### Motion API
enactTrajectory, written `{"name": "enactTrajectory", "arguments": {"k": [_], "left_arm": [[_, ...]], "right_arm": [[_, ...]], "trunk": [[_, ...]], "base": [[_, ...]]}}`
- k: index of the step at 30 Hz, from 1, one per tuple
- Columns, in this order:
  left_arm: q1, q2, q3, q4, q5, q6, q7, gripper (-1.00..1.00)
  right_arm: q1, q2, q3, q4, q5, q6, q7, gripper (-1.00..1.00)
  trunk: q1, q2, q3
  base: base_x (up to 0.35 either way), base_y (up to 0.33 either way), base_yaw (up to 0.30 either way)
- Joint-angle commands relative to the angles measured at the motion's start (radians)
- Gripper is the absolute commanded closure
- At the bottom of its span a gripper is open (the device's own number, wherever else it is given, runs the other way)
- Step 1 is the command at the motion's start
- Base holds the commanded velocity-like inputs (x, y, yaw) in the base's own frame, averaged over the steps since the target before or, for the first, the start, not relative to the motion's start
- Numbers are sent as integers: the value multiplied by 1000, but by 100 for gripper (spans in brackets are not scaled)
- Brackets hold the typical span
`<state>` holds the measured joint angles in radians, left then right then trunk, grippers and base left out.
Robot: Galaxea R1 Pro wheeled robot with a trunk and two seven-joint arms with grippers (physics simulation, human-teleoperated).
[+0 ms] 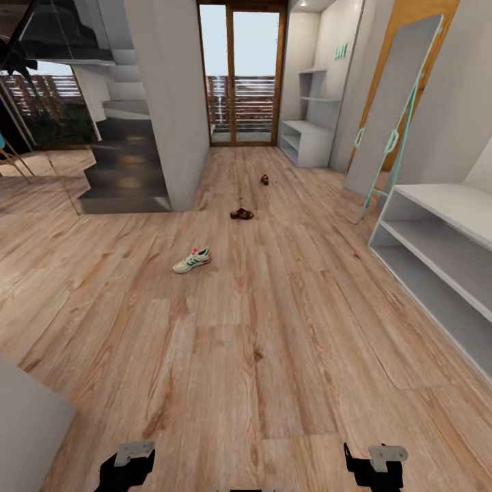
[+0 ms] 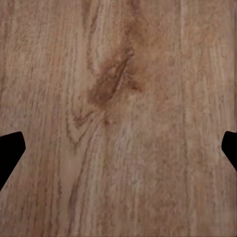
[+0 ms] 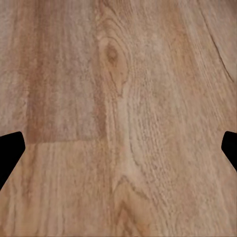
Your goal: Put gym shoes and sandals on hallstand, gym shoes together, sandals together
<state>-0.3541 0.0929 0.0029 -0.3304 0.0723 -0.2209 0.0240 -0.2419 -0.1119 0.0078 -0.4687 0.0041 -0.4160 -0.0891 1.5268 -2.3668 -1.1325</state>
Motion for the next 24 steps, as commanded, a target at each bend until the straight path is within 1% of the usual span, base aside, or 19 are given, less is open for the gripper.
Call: {"name": "enactTrajectory", "arguments": {"k": [1, 24], "left_arm": [[-1, 0, -1, 1, 8, -3, 1, -100], [-1, 1, -1, 1, 8, -3, 1, -100]], "right_arm": [[0, 0, 1, 1, 1, -3, -3, -100], [0, -2, 1, 1, 1, -4, -3, -100]], "trunk": [[0, 0, -1], [0, 0, -1]], "base": [[328, -120, 0], [330, -118, 0]]}}
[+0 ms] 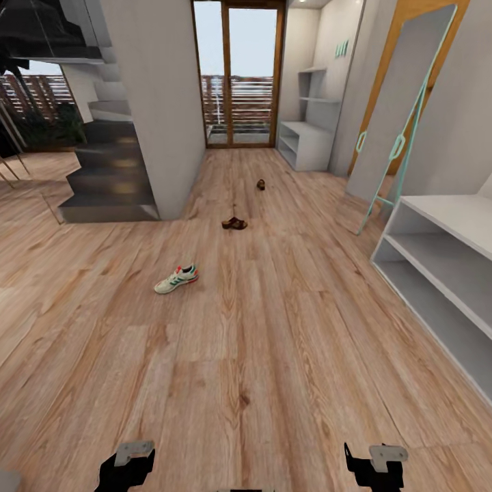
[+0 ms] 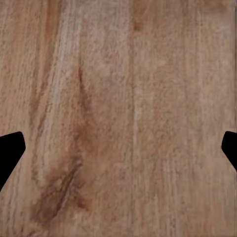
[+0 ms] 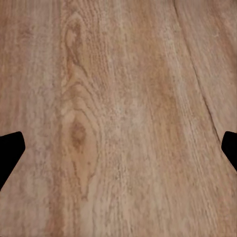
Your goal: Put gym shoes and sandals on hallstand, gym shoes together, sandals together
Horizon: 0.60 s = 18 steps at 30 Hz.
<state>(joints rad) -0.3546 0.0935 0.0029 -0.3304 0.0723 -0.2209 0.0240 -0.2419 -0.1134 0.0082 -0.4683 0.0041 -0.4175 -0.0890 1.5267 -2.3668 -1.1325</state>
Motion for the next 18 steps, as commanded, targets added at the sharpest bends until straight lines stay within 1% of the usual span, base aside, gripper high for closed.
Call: {"name": "enactTrajectory", "arguments": {"k": [1, 18], "left_arm": [[0, 0, -1, 1, 8, -3, 1, -100], [0, 2, -1, 1, 7, -3, 1, -100]], "right_arm": [[0, 0, 1, 1, 1, -3, -3, -100], [0, 1, 1, 1, 1, -2, -3, -100]], "trunk": [[0, 0, -1], [0, 0, -1]], "base": [[330, -118, 0], [330, -118, 0]]}}
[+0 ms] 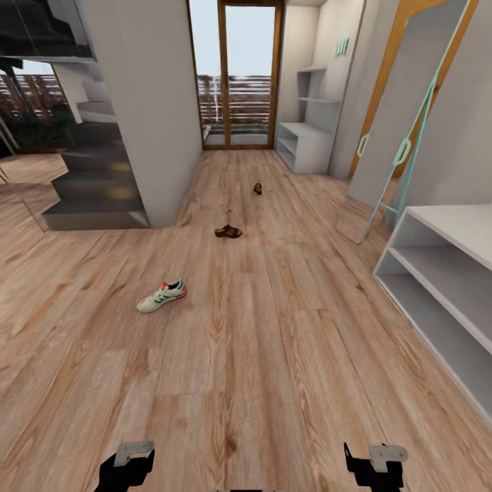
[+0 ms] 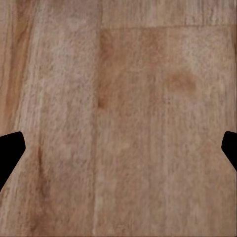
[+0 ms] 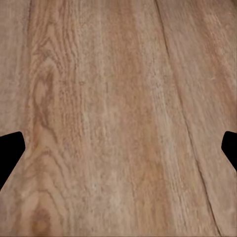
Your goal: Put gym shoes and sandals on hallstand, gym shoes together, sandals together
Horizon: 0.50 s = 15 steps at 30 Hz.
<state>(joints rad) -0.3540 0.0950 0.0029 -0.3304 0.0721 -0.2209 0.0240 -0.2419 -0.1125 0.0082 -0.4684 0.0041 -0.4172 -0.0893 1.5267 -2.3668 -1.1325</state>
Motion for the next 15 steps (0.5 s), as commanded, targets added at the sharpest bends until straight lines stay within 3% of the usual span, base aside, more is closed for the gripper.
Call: {"name": "enactTrajectory", "arguments": {"k": [1, 15], "left_arm": [[-1, 0, -1, 1, 8, -3, 1, -100], [-1, 0, -1, 1, 8, -3, 1, -100]], "right_arm": [[0, 0, 1, 1, 1, -3, -3, -100], [0, 1, 0, 1, 0, -3, -4, -100]], "trunk": [[0, 0, -1], [0, 0, -1]], "base": [[330, -118, 0], [330, -118, 0]]}}
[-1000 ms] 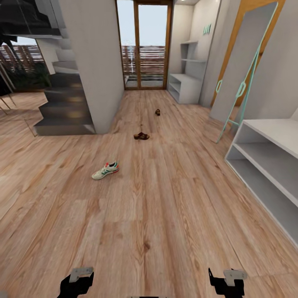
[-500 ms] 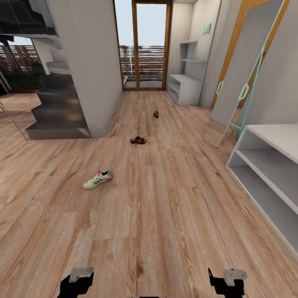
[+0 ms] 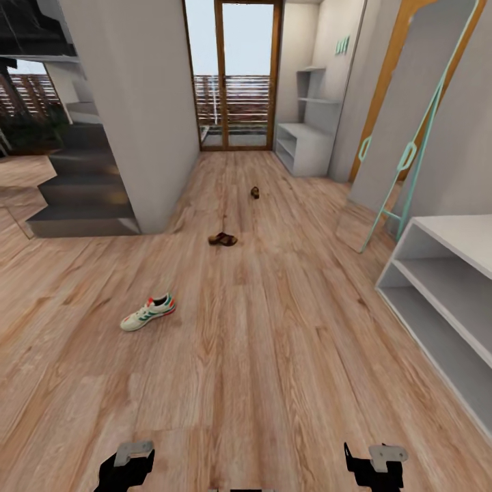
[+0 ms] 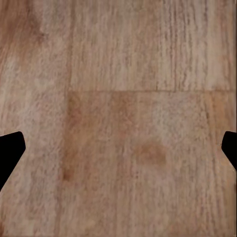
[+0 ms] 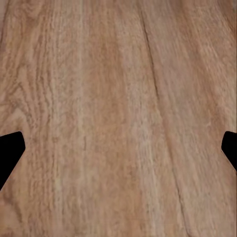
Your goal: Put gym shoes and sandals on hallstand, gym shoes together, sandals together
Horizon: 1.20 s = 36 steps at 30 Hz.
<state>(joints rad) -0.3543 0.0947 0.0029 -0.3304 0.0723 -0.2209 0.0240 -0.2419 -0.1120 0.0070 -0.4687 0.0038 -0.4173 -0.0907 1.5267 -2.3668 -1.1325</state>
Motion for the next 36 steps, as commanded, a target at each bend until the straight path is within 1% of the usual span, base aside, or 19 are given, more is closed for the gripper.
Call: {"name": "enactTrajectory", "arguments": {"k": [1, 36], "left_arm": [[0, 0, -1, 1, 8, -3, 1, -100], [0, 0, -1, 1, 8, -3, 1, -100]], "right_arm": [[0, 0, 1, 1, 0, -3, -3, -100], [-1, -2, -2, -1, -1, -2, -4, -100]], "trunk": [[0, 0, -1], [0, 0, -1]], "base": [[330, -118, 0], [330, -118, 0]]}}
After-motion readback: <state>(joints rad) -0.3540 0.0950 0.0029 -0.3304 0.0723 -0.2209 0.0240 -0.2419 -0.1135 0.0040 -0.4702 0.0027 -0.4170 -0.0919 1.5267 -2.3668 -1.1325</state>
